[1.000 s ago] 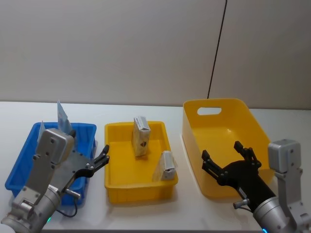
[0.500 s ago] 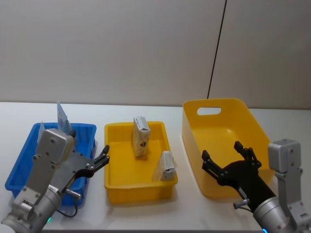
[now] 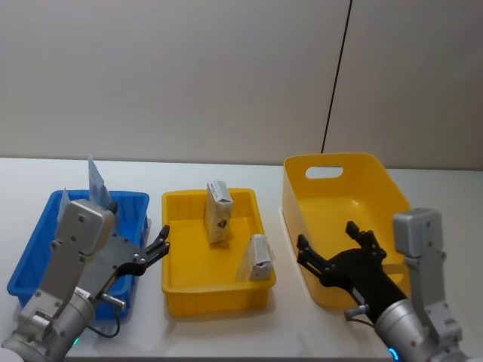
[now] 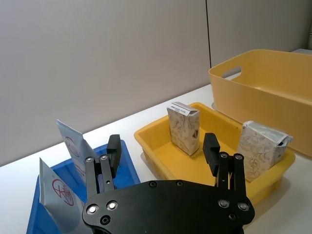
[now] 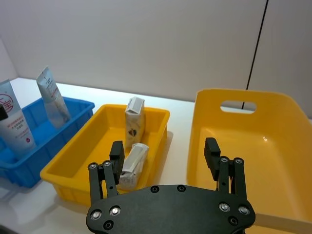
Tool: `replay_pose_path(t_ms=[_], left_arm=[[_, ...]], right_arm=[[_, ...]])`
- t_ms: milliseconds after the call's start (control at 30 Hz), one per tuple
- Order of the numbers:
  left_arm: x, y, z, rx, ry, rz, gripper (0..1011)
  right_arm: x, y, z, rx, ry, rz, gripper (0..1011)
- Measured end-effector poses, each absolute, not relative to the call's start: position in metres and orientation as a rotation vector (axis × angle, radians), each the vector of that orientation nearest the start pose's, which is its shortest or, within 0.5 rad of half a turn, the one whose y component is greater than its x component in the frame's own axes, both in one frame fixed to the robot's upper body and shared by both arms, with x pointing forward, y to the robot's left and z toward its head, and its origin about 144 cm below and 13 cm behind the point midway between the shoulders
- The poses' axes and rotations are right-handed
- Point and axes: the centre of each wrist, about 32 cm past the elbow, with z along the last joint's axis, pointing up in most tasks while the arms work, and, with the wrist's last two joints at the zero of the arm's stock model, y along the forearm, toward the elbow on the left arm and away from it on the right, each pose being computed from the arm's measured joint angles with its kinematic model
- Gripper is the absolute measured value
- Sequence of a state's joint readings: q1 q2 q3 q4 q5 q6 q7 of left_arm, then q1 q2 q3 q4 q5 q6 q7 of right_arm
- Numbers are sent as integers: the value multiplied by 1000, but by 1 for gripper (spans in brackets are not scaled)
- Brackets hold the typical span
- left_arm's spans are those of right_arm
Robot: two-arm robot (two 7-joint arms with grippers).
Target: Bimanual collaborative sorting of washing and personal care products
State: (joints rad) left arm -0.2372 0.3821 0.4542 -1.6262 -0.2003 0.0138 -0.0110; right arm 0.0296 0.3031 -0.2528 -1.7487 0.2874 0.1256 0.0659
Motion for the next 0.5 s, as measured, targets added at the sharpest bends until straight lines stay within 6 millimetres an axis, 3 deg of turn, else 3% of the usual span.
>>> replay_pose_path(t_ms=[500], left_arm=[[492, 198, 1204, 61, -268, 1124, 1001]], right_arm=[[474, -204, 1196, -93, 97, -1189, 1004]])
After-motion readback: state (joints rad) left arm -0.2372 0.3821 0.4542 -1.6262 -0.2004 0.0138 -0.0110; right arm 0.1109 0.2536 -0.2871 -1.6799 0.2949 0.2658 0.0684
